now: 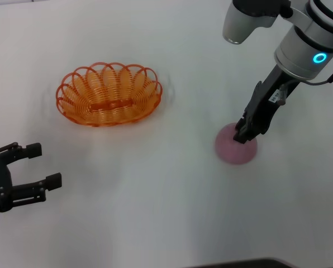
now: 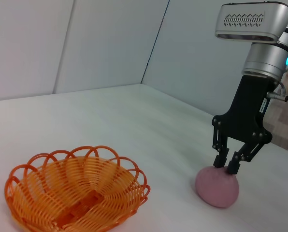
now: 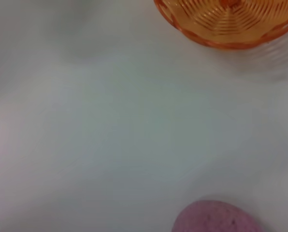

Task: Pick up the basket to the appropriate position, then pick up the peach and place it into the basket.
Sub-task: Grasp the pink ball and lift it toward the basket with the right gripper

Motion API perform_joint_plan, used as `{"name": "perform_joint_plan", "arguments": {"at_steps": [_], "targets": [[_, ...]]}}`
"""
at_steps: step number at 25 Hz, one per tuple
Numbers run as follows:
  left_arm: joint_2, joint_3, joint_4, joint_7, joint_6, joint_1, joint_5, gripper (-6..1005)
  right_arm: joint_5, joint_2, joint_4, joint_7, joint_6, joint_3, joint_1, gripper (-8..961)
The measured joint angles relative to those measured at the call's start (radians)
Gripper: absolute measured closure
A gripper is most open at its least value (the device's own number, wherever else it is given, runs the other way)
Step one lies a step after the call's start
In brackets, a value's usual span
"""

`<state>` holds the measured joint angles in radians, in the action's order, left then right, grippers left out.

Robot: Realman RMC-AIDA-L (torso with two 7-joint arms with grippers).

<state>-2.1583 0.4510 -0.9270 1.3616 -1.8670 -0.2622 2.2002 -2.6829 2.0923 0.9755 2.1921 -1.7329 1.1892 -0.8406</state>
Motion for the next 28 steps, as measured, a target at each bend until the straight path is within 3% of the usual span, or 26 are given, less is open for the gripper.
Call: {"name": "perform_joint_plan", "arguments": {"at_steps": [6,11,28], "targets": [[0.0,0.0,0.001,-0.001,0.0,0.0,0.0,108,0.0,0.0,0.0,0.002,0.003,0.007,0.0,791],[0.0,0.0,0.008,-0.001,0.001,0.0,0.0,109,-0.002,0.002,-0.002,0.004,0.007,0.014,0.0,920],[0.0,0.0,0.008,-0.001,0.001,0.0,-0.001,108,0.0,-0.001,0.042,0.009,-0.02,0.02,-0.008,920]]}}
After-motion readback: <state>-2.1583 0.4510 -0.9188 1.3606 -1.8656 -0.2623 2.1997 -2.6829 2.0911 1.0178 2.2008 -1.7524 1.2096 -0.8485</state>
